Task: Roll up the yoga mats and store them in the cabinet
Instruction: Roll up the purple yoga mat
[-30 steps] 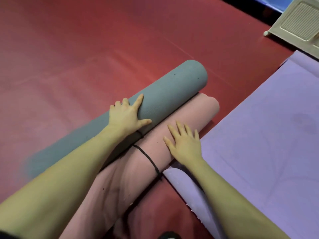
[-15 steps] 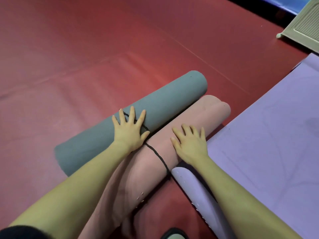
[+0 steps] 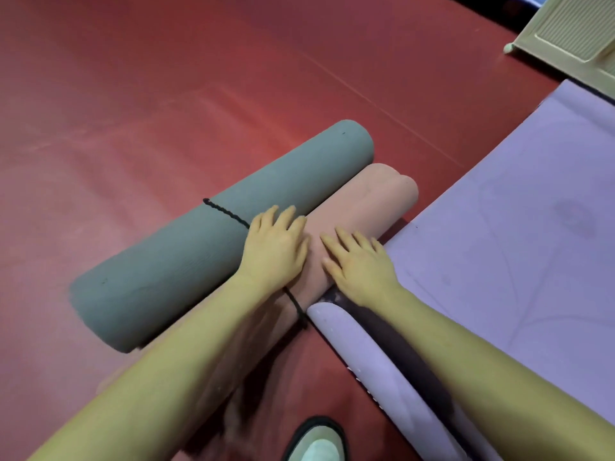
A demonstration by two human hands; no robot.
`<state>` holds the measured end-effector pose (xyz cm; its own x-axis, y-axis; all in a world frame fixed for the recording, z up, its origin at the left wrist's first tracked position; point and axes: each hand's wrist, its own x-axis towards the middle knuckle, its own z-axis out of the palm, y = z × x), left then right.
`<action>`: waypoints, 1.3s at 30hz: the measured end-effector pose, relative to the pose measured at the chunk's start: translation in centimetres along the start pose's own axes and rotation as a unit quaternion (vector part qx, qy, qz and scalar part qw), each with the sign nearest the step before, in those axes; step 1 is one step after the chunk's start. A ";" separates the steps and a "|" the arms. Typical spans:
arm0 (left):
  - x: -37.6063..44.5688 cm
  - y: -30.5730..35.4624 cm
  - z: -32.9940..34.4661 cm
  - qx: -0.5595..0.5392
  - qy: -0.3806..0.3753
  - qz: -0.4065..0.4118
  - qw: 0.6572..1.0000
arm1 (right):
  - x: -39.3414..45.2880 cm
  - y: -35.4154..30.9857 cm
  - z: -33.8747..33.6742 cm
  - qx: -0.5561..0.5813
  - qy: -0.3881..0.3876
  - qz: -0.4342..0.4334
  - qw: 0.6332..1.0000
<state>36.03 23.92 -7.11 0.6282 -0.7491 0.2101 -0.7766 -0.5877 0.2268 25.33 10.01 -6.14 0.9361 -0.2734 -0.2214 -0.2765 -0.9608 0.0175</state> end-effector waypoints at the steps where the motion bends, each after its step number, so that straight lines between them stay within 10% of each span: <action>1: 0.0 1.1 -0.1 -0.016 -0.002 0.010 1.000 | -0.9 0.9 -0.4 0.001 0.001 0.008 1.000; 28: -8.4 34.5 5.2 -0.025 -0.236 0.422 0.875 | -40.2 15.7 10.3 0.091 0.089 0.352 0.927; 39: -9.3 33.2 9.5 -0.083 0.005 0.486 0.870 | -39.4 16.1 14.9 0.012 0.287 0.351 0.891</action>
<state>3.98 8.43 -10.61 -0.3209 -0.8647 0.3864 -0.9244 0.3747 0.0709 -19.27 6.03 -11.64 0.4859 -0.7913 0.3711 -0.8357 -0.5450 -0.0679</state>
